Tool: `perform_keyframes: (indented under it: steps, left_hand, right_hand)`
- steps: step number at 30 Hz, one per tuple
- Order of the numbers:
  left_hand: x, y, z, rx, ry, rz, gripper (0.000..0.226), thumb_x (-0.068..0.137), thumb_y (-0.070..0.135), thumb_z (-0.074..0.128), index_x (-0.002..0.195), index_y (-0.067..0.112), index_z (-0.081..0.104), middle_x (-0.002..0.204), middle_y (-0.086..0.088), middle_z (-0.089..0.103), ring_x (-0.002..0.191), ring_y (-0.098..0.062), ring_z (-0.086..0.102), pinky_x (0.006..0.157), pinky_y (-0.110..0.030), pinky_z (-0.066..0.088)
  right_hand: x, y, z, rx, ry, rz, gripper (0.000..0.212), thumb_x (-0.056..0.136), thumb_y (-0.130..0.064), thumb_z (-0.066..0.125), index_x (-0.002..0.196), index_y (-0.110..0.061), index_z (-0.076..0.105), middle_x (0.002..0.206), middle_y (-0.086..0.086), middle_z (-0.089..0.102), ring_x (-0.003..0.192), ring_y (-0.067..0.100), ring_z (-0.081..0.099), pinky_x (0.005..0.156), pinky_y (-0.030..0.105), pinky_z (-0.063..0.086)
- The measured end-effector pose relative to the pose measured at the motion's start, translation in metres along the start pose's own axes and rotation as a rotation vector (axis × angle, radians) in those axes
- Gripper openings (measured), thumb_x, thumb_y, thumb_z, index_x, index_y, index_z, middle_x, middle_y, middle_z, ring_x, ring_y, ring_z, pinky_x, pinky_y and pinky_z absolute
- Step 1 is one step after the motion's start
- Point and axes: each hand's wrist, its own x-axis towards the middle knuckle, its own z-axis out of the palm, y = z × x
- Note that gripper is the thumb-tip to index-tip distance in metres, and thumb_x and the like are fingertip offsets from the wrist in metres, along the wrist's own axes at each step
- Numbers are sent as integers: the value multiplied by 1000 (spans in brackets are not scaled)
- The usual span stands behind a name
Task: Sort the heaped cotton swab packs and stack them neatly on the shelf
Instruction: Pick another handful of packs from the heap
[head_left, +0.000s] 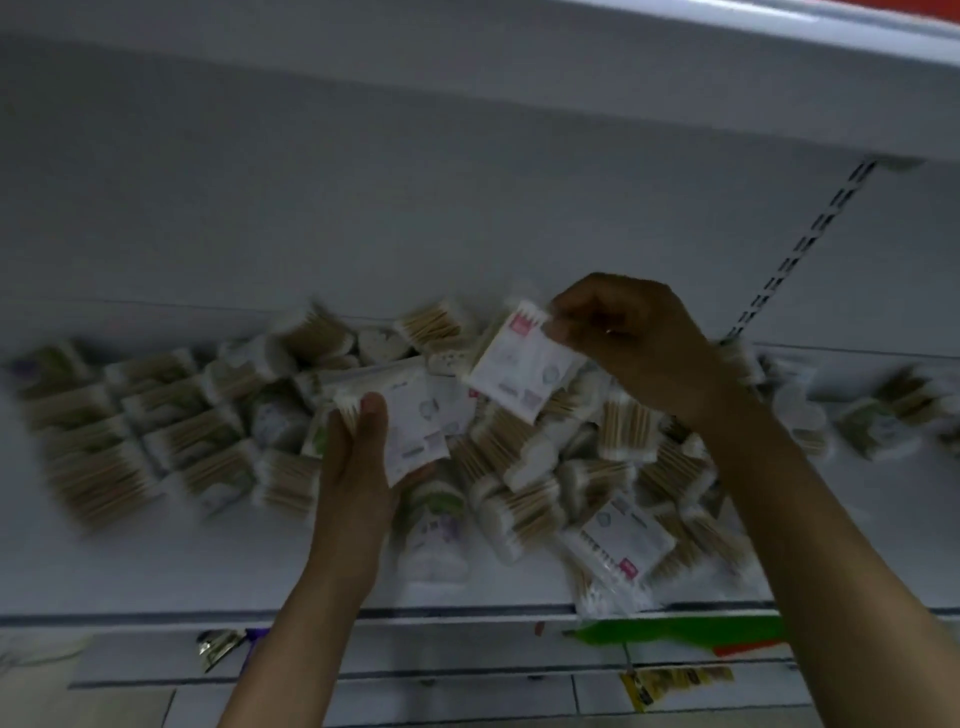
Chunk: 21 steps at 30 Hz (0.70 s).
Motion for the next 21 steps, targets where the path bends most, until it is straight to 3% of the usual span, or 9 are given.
perform_keyframes:
  steps: [2,4,6,9,12,14,16,19,21]
  left_hand:
    - [-1,3,-2,-40,-14,-46,92,70,77,54,141,19,46,133,-3,59,116,-21,60,100,-41,48]
    - [-2,3,-5,-35,-62,-48,87,72,79,53,131,15,55,122,-3,66,107,-16,65,92,-38,53]
    - [-4,5,-9,-55,-128,-15,63,78,65,62,113,14,61,99,-2,73,91,-15,69,79,-33,56]
    - [-7,8,-23,11,-128,104,47,64,30,85,102,17,61,86,6,75,84,-12,71,68,-24,57]
    - [-12,12,-51,55,31,165,32,71,23,71,101,17,65,89,6,75,85,-13,71,69,-25,56]
    - [-12,15,-72,25,118,180,41,71,26,76,109,15,64,97,3,74,92,-16,71,79,-36,55]
    - [-11,16,-92,-65,177,174,59,67,30,86,118,15,60,106,-1,73,98,-22,69,84,-43,54]
    - [-12,20,-120,-196,191,161,67,58,40,75,119,16,60,108,-7,71,98,-27,69,74,-38,57]
    - [-12,24,-137,-286,163,162,69,57,39,78,118,14,61,106,-10,71,95,-27,69,70,-36,58]
  right_hand:
    - [-5,-21,10,101,-163,-27,2,85,-11,69,87,-11,70,83,-11,69,77,4,64,68,13,49]
    - [-6,-31,32,121,-297,-51,5,83,-10,71,85,-14,71,79,-15,67,73,-2,62,65,9,45]
    - [-4,-35,62,62,-297,-137,4,81,-15,74,84,-16,72,79,-17,63,75,-4,60,66,6,41]
    - [2,-41,97,15,-250,-241,10,78,-23,75,84,-15,74,85,0,58,78,6,55,64,7,39]
    - [16,-55,119,37,-384,-263,8,81,-27,72,86,-21,74,82,-2,61,74,5,57,62,11,39]
    - [37,-57,134,100,-417,-197,6,86,-23,68,91,-24,71,81,-10,64,73,-3,57,68,14,43]
    - [67,-51,155,1,-322,-168,13,89,-18,64,100,-18,69,94,-4,66,81,8,60,77,23,46]
    - [105,-46,188,-254,-301,-228,36,90,-18,61,126,-15,56,123,6,57,101,24,57,90,39,46]
    - [122,-42,210,-444,-356,-262,46,90,-21,60,134,-16,47,131,6,51,112,25,53,93,38,43]
